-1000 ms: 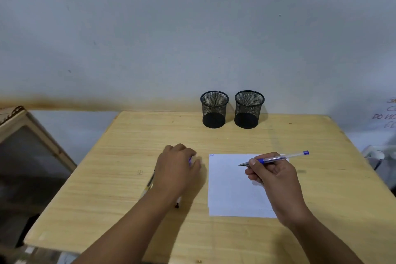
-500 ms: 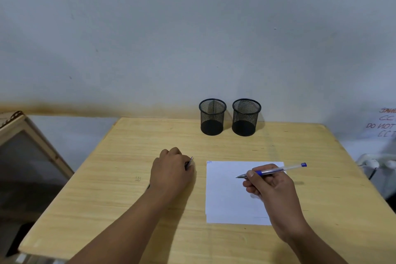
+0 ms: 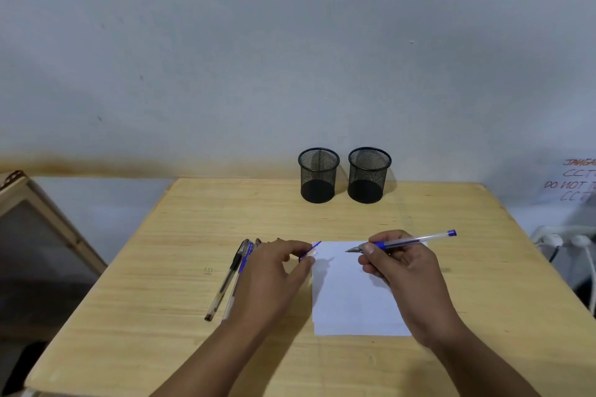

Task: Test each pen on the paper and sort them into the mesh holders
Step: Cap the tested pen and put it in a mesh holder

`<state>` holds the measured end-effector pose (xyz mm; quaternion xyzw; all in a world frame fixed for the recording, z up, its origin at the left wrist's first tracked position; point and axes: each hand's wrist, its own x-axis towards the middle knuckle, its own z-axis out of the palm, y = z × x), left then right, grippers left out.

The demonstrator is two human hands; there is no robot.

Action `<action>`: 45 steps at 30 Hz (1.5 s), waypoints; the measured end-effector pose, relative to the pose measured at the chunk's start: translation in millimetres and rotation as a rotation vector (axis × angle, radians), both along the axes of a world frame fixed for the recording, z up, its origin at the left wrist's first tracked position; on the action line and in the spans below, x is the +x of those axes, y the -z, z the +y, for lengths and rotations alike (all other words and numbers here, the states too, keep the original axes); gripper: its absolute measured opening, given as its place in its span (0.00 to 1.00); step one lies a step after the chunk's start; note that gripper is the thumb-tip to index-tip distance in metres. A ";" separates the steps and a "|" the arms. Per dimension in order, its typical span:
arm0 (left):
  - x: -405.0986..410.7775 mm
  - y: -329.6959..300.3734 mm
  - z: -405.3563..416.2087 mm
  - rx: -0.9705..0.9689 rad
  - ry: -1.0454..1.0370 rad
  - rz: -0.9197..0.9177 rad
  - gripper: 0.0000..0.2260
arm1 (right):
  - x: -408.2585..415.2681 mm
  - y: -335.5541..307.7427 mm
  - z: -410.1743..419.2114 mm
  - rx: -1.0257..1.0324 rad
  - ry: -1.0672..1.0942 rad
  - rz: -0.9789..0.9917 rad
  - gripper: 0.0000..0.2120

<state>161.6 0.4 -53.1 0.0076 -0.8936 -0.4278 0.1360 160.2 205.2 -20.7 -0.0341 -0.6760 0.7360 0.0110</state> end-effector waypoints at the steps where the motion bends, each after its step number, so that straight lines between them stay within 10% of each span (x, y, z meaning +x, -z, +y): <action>1: 4.6 0.7 0.5 0.034 0.007 -0.010 0.07 | 0.1 -0.5 -1.9 0.010 -0.010 0.006 0.02; 37: 39.5 2.1 2.5 0.226 0.176 -0.095 0.06 | 32.1 43.5 -25.4 0.170 -0.193 -0.080 0.03; 45: 32.4 2.5 9.7 0.418 0.089 -0.095 0.08 | 18.8 39.3 -38.3 -0.256 -0.101 -0.176 0.08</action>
